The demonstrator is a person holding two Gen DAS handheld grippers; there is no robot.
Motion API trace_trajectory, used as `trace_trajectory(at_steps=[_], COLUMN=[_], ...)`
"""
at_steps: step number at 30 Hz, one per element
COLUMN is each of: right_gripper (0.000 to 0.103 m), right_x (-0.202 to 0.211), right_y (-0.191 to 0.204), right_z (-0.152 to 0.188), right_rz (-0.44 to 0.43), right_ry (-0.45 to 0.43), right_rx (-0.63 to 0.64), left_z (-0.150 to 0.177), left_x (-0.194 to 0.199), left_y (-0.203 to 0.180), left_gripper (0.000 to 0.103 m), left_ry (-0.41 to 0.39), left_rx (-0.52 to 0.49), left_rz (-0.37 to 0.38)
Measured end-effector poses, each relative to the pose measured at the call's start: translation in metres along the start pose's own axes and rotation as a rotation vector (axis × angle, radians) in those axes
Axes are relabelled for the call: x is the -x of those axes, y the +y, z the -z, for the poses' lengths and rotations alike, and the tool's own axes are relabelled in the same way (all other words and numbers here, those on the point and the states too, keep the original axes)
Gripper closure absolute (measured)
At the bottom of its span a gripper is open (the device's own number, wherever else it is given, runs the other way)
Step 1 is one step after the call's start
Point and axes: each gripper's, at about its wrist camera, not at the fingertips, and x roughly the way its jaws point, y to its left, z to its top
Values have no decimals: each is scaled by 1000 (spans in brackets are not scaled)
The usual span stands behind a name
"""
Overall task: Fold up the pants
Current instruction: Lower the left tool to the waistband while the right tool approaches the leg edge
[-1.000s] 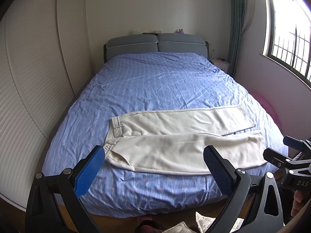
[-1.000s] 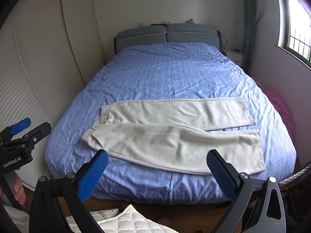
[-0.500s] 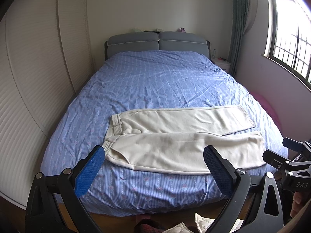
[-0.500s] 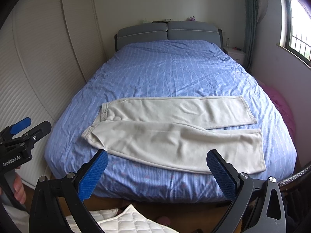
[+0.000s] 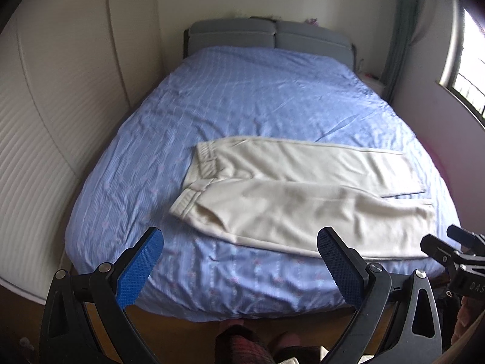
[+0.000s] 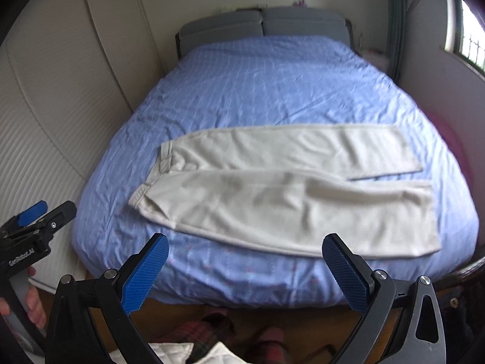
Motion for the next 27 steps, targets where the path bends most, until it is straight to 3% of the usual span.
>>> trace_trajectory(at_steps=[6, 12, 21, 27], right_gripper=[0, 1, 4, 7], right_x=[-73, -156, -255, -291], right_y=[33, 52, 33, 20], right_z=[0, 8, 39, 62], right_rz=[-16, 33, 90, 118], right_ry=[97, 182, 283, 325], right_rx=[-55, -142, -371, -489], left_z=[-5, -1, 26, 31], left_x=[-62, -152, -267, -309], left_y=[49, 78, 95, 97], left_gripper=[0, 0, 3, 3], left_ry=[24, 174, 391, 439], left_rx=[-30, -96, -27, -12], left_rz=[-54, -16, 41, 51])
